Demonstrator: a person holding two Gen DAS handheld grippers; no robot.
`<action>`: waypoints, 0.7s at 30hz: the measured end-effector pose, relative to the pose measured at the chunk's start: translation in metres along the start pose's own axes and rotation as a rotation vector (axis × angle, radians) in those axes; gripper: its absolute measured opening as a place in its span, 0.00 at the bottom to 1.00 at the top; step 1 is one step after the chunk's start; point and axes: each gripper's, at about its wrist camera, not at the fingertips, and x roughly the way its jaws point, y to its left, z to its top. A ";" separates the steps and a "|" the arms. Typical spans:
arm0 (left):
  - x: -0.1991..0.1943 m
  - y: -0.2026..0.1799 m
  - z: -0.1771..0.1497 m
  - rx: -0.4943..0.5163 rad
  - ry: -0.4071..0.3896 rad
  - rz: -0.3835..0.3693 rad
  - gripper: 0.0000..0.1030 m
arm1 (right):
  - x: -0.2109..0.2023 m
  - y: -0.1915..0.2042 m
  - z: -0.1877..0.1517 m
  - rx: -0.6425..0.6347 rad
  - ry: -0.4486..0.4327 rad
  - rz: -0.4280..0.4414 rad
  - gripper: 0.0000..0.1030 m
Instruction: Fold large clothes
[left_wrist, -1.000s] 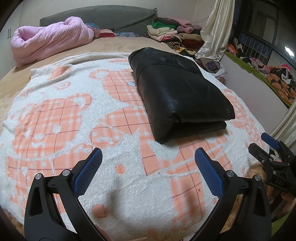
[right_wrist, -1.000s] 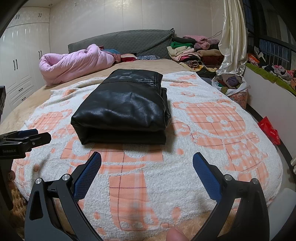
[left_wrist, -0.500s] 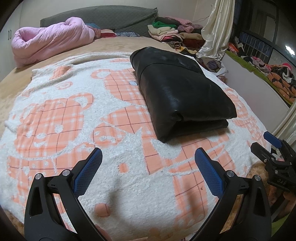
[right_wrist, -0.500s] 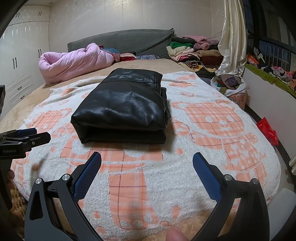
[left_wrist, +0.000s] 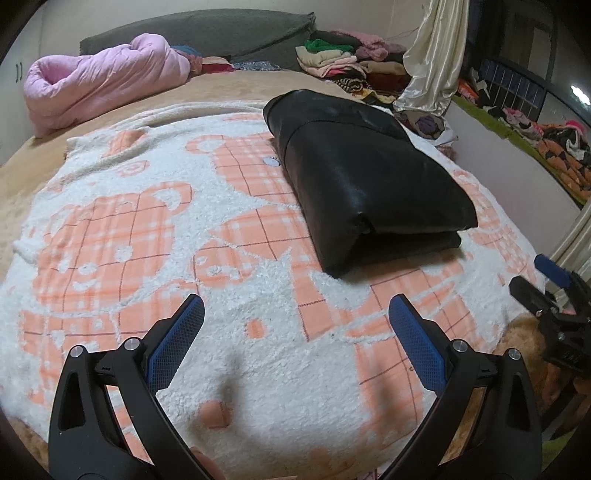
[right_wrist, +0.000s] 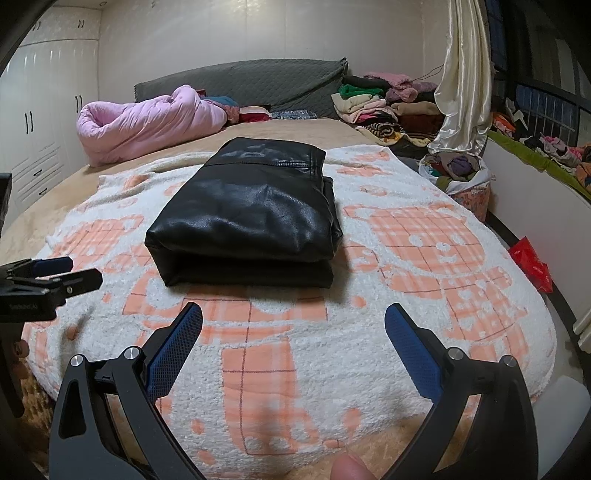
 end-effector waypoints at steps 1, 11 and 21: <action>0.001 0.000 0.000 0.000 0.007 0.002 0.91 | -0.001 0.000 0.000 0.000 -0.002 -0.002 0.96; 0.006 0.014 -0.003 -0.015 0.035 0.047 0.91 | -0.037 -0.042 -0.001 0.110 -0.043 -0.062 0.96; -0.007 0.148 0.022 -0.267 0.033 0.126 0.91 | -0.078 -0.250 -0.063 0.479 0.009 -0.496 0.96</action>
